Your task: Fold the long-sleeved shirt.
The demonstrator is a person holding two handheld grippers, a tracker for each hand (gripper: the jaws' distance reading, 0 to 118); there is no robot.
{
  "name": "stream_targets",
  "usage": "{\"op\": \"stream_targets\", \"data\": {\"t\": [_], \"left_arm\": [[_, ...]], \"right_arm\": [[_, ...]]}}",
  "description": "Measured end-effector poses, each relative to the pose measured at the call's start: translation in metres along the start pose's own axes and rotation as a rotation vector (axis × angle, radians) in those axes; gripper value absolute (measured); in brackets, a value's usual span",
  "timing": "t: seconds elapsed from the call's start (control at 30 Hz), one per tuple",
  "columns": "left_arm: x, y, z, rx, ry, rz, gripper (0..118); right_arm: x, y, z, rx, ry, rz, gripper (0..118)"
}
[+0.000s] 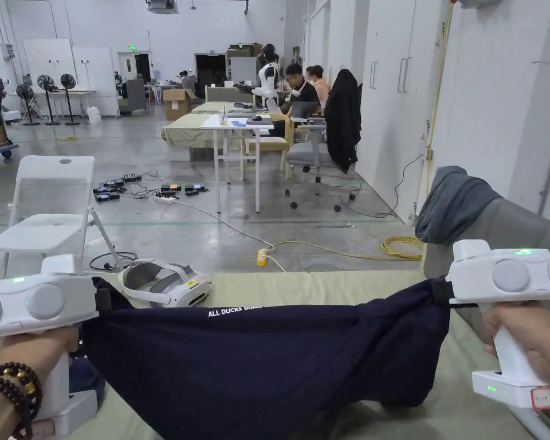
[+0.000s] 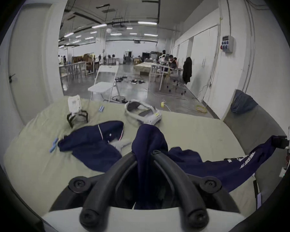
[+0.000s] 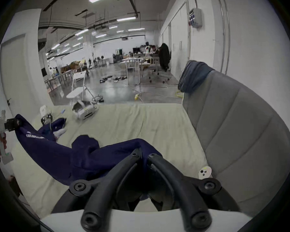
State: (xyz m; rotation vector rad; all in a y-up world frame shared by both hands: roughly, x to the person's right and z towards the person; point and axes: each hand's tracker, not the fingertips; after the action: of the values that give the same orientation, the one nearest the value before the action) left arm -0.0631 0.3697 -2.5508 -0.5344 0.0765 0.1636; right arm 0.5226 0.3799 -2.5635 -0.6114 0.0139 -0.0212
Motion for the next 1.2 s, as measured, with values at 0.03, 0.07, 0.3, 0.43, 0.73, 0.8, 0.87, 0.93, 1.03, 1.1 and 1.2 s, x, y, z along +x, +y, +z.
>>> {"op": "stream_targets", "data": {"t": [0.03, 0.07, 0.3, 0.43, 0.73, 0.8, 0.87, 0.93, 1.03, 1.1, 1.2], "left_arm": [[-0.002, -0.004, 0.008, 0.003, -0.008, 0.002, 9], [-0.003, -0.007, 0.02, 0.021, -0.015, 0.009, 9], [-0.021, -0.09, 0.113, -0.002, -0.018, -0.075, 9], [-0.043, -0.184, 0.148, -0.137, 0.005, -0.05, 9], [-0.08, -0.332, 0.131, -0.536, 0.045, -0.016, 20], [-0.072, -0.332, 0.138, -0.537, 0.057, 0.007, 74], [-0.073, -0.327, 0.14, -0.546, 0.067, -0.002, 111], [-0.079, -0.317, 0.15, -0.511, 0.056, -0.009, 109], [-0.086, -0.286, 0.165, -0.406, 0.046, -0.001, 109], [-0.078, -0.267, 0.183, -0.368, 0.07, -0.004, 95], [-0.074, -0.258, 0.188, -0.288, 0.149, -0.015, 8]], "right_arm": [[-0.001, -0.004, 0.01, 0.01, 0.005, 0.016, 2], [-0.004, -0.01, 0.025, 0.029, 0.006, 0.022, 2], [-0.009, -0.107, 0.131, 0.027, 0.044, 0.103, 2], [0.001, -0.205, 0.159, -0.097, 0.057, 0.075, 2], [0.001, -0.359, 0.13, -0.558, 0.037, 0.152, 2], [0.003, -0.362, 0.124, -0.553, 0.035, 0.106, 24], [-0.001, -0.357, 0.125, -0.559, 0.025, 0.112, 99], [-0.002, -0.346, 0.135, -0.514, -0.025, 0.168, 118], [0.004, -0.319, 0.15, -0.378, 0.001, 0.187, 118], [0.002, -0.299, 0.157, -0.363, -0.005, 0.143, 102], [-0.01, -0.283, 0.175, -0.289, 0.01, 0.145, 3]]}}
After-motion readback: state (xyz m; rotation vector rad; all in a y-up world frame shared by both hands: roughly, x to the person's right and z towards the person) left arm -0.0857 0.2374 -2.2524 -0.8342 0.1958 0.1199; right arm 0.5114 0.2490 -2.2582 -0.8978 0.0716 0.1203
